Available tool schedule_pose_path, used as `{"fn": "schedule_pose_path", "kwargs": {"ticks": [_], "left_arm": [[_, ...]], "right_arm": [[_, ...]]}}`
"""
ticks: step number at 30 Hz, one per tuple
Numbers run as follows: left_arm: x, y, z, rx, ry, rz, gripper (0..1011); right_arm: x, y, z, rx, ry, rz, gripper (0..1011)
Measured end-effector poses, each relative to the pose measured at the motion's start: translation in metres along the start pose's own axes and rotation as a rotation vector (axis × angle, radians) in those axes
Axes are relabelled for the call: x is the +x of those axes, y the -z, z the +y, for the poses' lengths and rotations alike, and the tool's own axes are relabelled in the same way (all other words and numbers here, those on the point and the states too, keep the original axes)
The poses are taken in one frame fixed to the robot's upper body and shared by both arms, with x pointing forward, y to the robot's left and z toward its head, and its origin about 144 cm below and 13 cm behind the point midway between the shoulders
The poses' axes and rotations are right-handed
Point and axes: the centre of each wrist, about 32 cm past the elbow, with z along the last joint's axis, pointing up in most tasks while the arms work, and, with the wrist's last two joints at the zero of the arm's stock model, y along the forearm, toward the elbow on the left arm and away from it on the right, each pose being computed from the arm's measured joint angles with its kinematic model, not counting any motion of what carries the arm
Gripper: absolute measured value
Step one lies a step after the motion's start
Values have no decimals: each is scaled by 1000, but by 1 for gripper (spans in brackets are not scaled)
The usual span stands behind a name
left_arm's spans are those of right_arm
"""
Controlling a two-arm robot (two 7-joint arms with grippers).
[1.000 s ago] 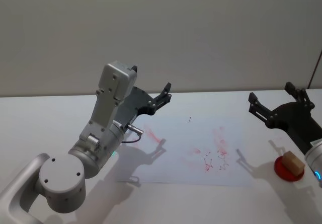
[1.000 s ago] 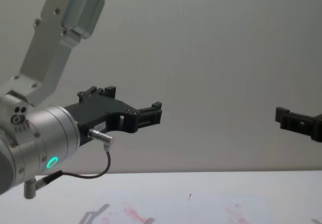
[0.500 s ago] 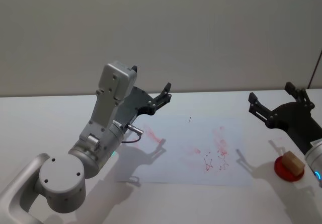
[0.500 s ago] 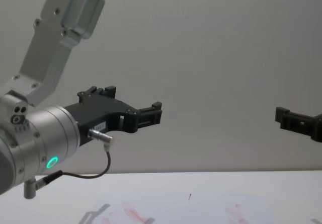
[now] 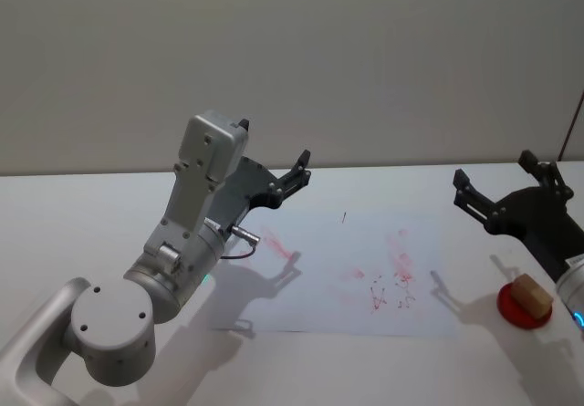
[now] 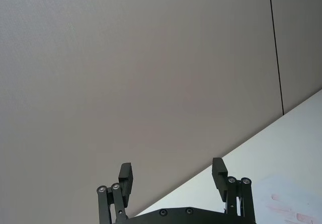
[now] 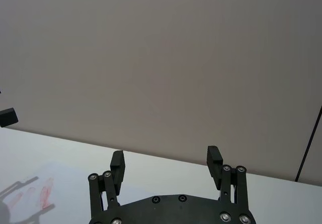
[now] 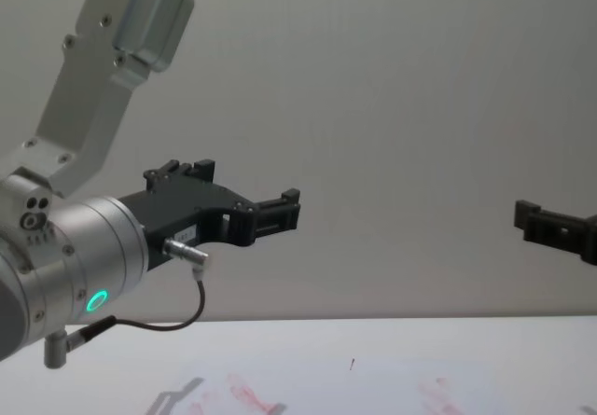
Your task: Use the one hand to pick up the stamp and affix it onto the A4 paper.
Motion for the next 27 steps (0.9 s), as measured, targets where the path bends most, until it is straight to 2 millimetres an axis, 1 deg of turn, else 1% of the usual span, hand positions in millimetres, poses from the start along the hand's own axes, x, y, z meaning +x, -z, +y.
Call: {"fn": "schedule_pose_path", "kwargs": {"ticks": [10, 13, 17, 22, 27], "left_arm": [[0, 0, 0, 0, 0, 0, 1001], [0, 0, 0, 0, 0, 0, 1001], [0, 0, 0, 0, 0, 0, 1001], [0, 0, 0, 0, 0, 0, 1001], [0, 0, 0, 0, 0, 0, 1001]], "right_arm": [[8, 0, -16, -10, 42, -2, 1001], [14, 1, -26, -24, 67, -9, 1001], [18, 2, -34, -40, 89, -15, 1001], [26, 5, -52, -95, 117, -36, 1001], [30, 8, -63, -148, 123, -52, 1001]]}}
